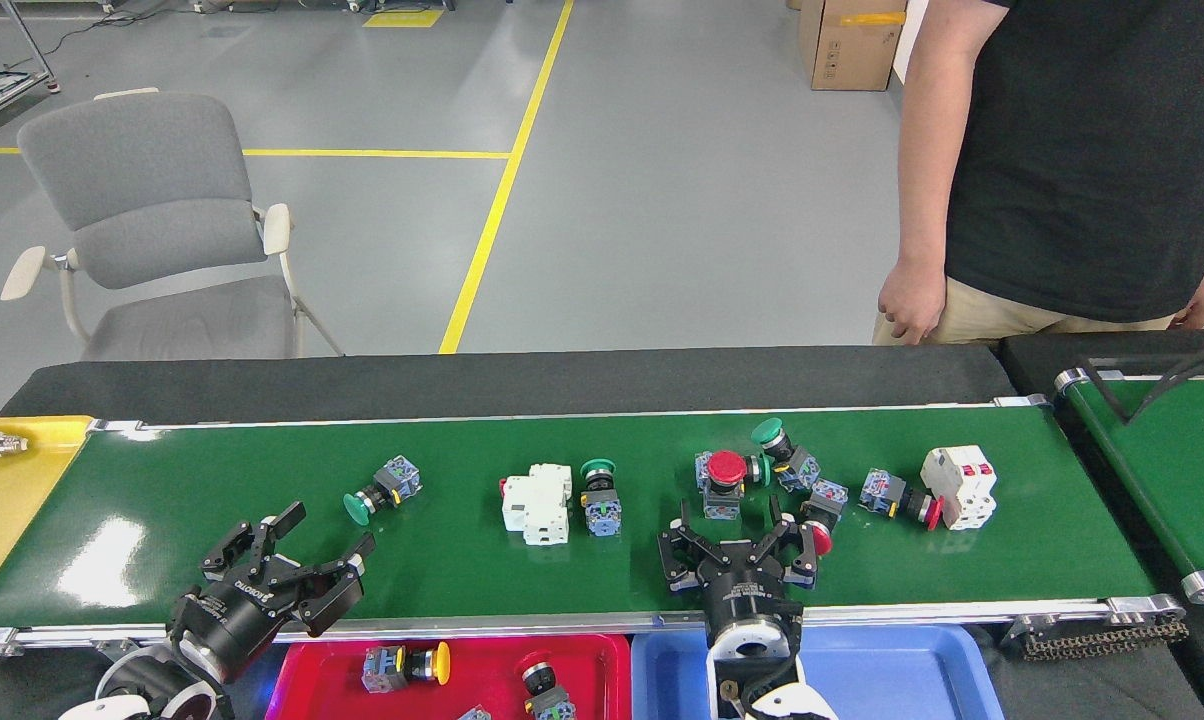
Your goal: Pick switch part from conveyor to tray
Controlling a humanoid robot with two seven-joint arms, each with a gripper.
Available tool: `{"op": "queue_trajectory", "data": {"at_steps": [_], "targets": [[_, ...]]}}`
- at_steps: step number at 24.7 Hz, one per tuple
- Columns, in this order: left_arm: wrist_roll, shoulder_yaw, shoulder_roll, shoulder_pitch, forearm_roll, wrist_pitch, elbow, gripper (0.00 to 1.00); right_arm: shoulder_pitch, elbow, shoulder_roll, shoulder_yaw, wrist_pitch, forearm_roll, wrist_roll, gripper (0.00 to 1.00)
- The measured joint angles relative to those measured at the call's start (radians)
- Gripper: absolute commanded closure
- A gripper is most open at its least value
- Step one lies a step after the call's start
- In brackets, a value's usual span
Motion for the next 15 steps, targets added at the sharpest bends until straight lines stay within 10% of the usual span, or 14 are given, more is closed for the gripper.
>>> {"op": "queue_trajectory", "data": {"at_steps": [3, 7, 11, 15], "targets": [[0.012, 0.000, -0.003, -0.041, -0.017, 0.019, 0.051, 0.01, -0.050, 0.069, 0.000, 0.028, 0.000, -0.048, 0.000, 0.15], [0.018, 0.000, -0.006, -0.059, -0.019, 0.036, 0.102, 0.03, -0.070, 0.089, 0.004, 0.079, -0.001, -0.077, 0.000, 0.78], [0.019, 0.000, -0.013, -0.064, -0.019, 0.074, 0.131, 0.17, -0.077, 0.089, 0.004, 0.139, -0.011, -0.080, 0.000, 0.95], [0.020, 0.000, -0.013, -0.065, -0.017, 0.087, 0.135, 0.57, -0.073, 0.064, 0.003, 0.154, -0.015, -0.082, 0.007, 0.98]]}}
